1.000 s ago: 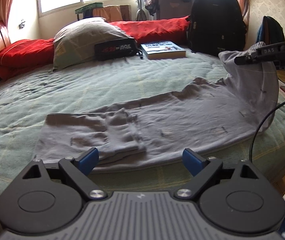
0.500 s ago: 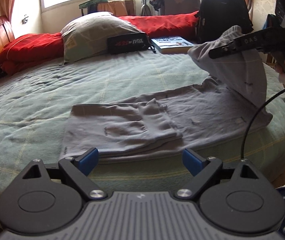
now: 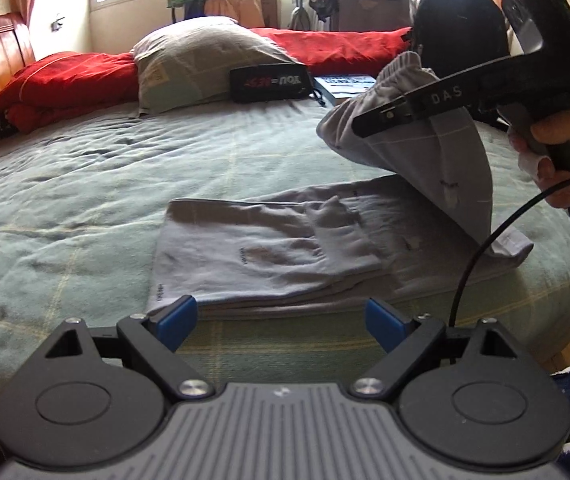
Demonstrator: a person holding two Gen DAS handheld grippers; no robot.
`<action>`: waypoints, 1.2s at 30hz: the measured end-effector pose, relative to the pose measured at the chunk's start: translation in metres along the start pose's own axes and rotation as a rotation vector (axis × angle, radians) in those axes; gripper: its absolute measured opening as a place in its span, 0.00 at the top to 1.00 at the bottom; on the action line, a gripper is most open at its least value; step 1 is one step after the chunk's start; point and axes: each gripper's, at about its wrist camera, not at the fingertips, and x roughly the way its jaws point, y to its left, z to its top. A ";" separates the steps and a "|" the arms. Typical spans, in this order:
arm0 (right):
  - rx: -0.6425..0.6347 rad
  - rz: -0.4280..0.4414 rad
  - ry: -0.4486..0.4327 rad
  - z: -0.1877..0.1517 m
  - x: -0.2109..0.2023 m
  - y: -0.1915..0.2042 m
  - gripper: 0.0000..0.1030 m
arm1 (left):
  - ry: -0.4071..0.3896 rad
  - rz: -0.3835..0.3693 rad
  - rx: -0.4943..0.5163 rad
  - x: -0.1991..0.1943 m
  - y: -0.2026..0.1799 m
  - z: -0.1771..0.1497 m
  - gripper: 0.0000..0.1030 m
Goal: Fold clothes
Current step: 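Carry the waistband over toward the folded leg end with the right gripper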
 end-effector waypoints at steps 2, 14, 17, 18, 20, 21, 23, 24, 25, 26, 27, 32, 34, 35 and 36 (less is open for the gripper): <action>-0.026 0.017 0.007 0.006 0.005 0.009 0.89 | -0.002 0.014 -0.007 -0.001 0.004 -0.001 0.12; -0.146 0.057 0.050 0.035 0.040 0.051 0.89 | -0.017 0.052 -0.077 -0.009 0.024 -0.009 0.11; -0.165 0.064 0.056 0.040 0.046 0.058 0.89 | -0.018 0.062 -0.090 -0.010 0.028 -0.011 0.11; -0.171 0.066 0.057 0.042 0.048 0.060 0.89 | -0.018 0.066 -0.095 -0.011 0.029 -0.012 0.11; -0.182 0.069 0.063 0.043 0.052 0.064 0.89 | -0.020 0.068 -0.109 -0.012 0.031 -0.013 0.11; -0.188 0.070 0.068 0.043 0.055 0.066 0.88 | -0.022 0.069 -0.115 -0.012 0.033 -0.014 0.11; -0.200 0.071 0.082 0.042 0.062 0.069 0.87 | -0.022 0.069 -0.126 -0.012 0.034 -0.015 0.11; -0.204 0.072 0.092 0.041 0.066 0.070 0.87 | -0.020 0.071 -0.129 -0.011 0.034 -0.016 0.11; -0.206 0.074 0.102 0.039 0.070 0.072 0.87 | -0.018 0.072 -0.131 -0.011 0.035 -0.017 0.11; -0.209 0.076 0.112 0.038 0.074 0.073 0.87 | -0.017 0.073 -0.131 -0.011 0.034 -0.017 0.11; -0.214 0.080 0.120 0.037 0.078 0.074 0.87 | -0.016 0.073 -0.132 -0.011 0.034 -0.018 0.11; -0.268 0.078 0.139 0.035 0.094 0.085 0.87 | -0.013 0.078 -0.143 -0.012 0.036 -0.020 0.11; -0.292 0.075 0.148 0.034 0.100 0.091 0.87 | -0.013 0.081 -0.149 -0.012 0.037 -0.022 0.11; -0.305 0.078 0.153 0.032 0.102 0.093 0.87 | -0.012 0.081 -0.151 -0.012 0.038 -0.022 0.11; -0.325 0.076 0.157 0.030 0.105 0.097 0.87 | -0.010 0.082 -0.154 -0.011 0.038 -0.023 0.11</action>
